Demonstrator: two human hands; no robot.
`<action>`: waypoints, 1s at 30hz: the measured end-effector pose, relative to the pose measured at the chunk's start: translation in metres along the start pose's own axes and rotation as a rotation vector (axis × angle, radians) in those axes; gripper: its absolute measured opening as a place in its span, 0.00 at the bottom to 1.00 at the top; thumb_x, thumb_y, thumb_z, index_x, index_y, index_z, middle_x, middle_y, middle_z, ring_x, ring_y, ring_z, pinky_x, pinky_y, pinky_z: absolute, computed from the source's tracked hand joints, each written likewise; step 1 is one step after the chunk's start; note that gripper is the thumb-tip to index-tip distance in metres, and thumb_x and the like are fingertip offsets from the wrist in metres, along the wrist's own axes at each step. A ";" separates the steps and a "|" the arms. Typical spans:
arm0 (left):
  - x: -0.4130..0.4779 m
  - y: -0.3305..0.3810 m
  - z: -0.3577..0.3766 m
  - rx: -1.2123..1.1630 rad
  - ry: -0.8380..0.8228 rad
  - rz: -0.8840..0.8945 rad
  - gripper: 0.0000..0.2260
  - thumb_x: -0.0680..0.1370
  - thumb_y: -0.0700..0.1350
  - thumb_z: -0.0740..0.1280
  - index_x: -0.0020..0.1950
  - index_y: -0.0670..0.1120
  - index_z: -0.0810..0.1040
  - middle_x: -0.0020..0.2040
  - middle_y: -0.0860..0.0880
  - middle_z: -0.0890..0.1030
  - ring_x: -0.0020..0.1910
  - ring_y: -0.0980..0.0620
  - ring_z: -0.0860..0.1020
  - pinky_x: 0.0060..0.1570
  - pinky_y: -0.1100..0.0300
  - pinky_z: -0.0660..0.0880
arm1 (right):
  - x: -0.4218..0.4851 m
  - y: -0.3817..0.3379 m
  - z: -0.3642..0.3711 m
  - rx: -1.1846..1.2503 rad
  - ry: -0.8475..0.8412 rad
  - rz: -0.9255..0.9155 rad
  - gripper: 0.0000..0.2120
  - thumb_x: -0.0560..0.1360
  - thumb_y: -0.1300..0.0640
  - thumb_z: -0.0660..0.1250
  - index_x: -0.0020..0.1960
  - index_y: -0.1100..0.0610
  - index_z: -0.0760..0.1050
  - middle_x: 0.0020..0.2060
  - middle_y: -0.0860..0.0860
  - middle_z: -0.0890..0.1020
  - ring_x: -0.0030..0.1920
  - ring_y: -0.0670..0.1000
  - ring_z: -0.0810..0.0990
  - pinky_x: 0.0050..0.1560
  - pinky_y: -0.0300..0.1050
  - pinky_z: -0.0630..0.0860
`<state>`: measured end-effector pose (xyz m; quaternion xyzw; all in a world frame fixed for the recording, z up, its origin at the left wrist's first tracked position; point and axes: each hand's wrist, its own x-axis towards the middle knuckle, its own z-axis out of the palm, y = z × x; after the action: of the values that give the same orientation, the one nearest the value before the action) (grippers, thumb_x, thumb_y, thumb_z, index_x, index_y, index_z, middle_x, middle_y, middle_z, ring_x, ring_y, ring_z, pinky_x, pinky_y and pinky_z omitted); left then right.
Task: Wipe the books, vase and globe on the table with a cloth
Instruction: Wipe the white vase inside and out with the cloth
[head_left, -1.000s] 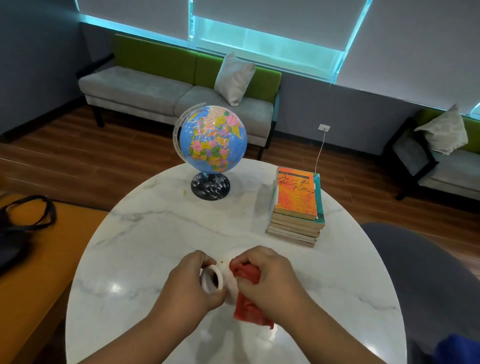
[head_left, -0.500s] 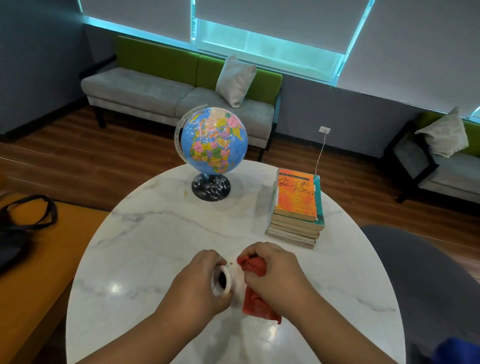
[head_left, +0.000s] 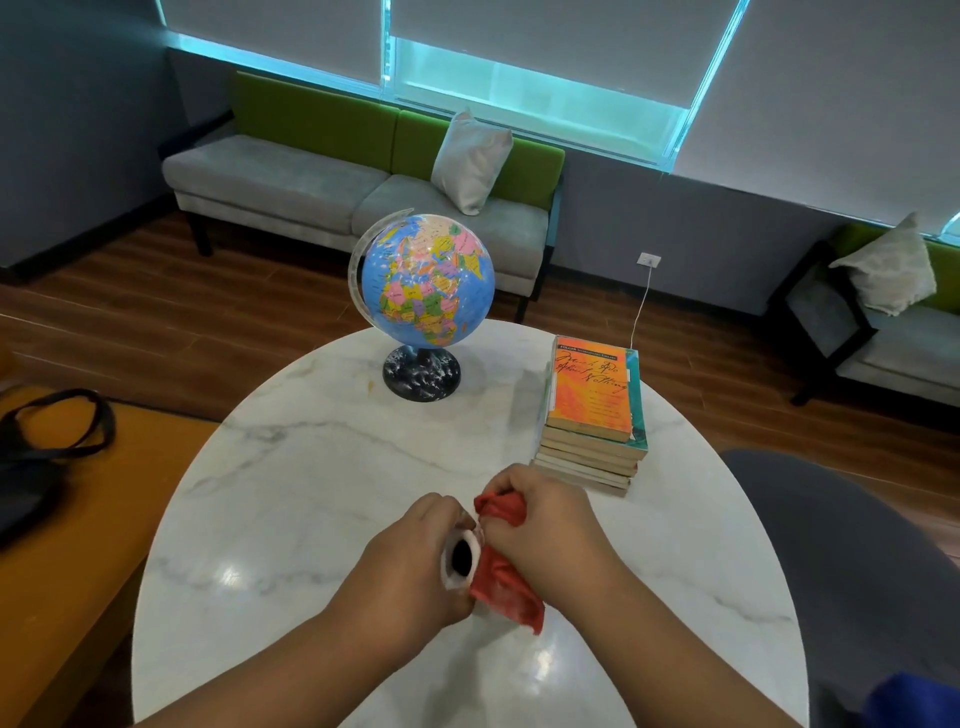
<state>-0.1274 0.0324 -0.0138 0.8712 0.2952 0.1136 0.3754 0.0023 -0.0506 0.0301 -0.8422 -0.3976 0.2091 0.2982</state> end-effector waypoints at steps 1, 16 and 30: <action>0.000 0.000 0.000 -0.005 0.000 -0.003 0.18 0.68 0.48 0.74 0.54 0.54 0.72 0.49 0.60 0.72 0.45 0.59 0.75 0.42 0.69 0.72 | 0.001 0.001 0.001 0.011 0.016 -0.002 0.08 0.70 0.57 0.69 0.46 0.46 0.79 0.44 0.42 0.80 0.45 0.41 0.78 0.46 0.35 0.76; 0.000 -0.002 -0.001 -0.081 -0.028 -0.036 0.21 0.64 0.52 0.71 0.55 0.51 0.73 0.50 0.56 0.76 0.45 0.57 0.77 0.47 0.59 0.76 | -0.002 -0.008 -0.006 -0.012 -0.110 -0.013 0.15 0.72 0.55 0.67 0.57 0.43 0.71 0.45 0.41 0.77 0.45 0.40 0.76 0.45 0.35 0.75; -0.001 -0.005 0.002 -0.020 -0.046 0.097 0.15 0.71 0.52 0.69 0.55 0.55 0.70 0.50 0.61 0.73 0.46 0.60 0.75 0.46 0.66 0.73 | 0.031 -0.002 -0.011 -0.052 -0.106 0.010 0.13 0.73 0.55 0.68 0.57 0.47 0.72 0.39 0.41 0.76 0.41 0.42 0.75 0.35 0.31 0.68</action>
<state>-0.1290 0.0336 -0.0184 0.8832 0.2425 0.1143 0.3848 0.0264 -0.0283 0.0361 -0.8395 -0.4138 0.2444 0.2535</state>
